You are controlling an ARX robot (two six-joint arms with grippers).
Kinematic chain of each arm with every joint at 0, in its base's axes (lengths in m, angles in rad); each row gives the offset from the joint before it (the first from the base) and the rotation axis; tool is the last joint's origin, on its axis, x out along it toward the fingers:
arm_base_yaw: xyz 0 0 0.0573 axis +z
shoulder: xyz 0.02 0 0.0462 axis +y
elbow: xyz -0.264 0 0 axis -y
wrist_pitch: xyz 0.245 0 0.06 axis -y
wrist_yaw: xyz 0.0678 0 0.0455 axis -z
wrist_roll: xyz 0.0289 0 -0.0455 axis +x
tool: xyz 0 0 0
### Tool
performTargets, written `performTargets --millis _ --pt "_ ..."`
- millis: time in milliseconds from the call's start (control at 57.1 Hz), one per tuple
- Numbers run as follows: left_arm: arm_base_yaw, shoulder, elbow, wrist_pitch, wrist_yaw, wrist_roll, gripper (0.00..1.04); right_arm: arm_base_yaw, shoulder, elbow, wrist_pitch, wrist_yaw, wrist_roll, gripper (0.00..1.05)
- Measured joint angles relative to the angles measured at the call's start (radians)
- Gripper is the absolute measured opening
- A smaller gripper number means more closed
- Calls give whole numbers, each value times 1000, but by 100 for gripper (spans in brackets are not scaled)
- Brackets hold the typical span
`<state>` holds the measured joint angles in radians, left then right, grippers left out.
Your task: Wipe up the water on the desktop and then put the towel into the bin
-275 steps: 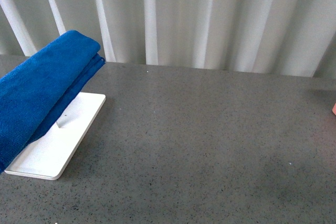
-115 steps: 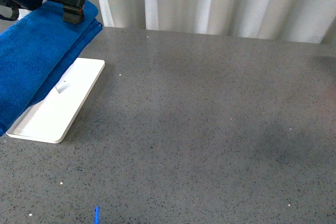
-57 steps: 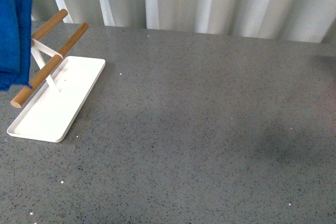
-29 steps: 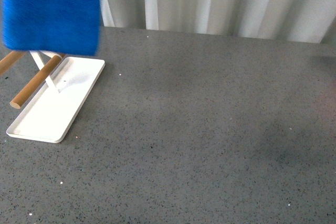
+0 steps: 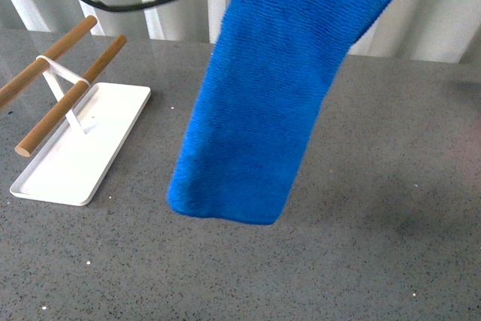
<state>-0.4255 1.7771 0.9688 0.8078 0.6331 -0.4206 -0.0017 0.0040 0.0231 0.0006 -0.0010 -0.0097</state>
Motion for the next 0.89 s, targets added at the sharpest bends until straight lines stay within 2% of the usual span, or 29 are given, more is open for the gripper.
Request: performTargets --millis 88,175,438,473,525,595,701,893 --pt "-30 76 -6 155 1 -92 5 0 0 0 0 0 0 98" --pt "-44 126 -6 235 -2 -157 5 0 0 0 0 0 0 98" --pt "-59 186 23 352 -27 -289 5 -1 3 2 -5 -8 -2 98" --pt "-59 189 29 353 -30 -294 5 -5 27 24 -74 -49 -31 98" --pt "-57 196 38 352 -33 -299 5 4 142 104 -264 -98 -111 98" --pt "-57 200 42 350 -36 -303 5 0 197 140 -313 -132 -171 98" --pt "-57 201 49 317 -50 -303 5 -62 262 198 -228 -220 -225 98" --pt "-59 201 54 309 -62 -304 5 -182 511 267 86 -377 -262 98"
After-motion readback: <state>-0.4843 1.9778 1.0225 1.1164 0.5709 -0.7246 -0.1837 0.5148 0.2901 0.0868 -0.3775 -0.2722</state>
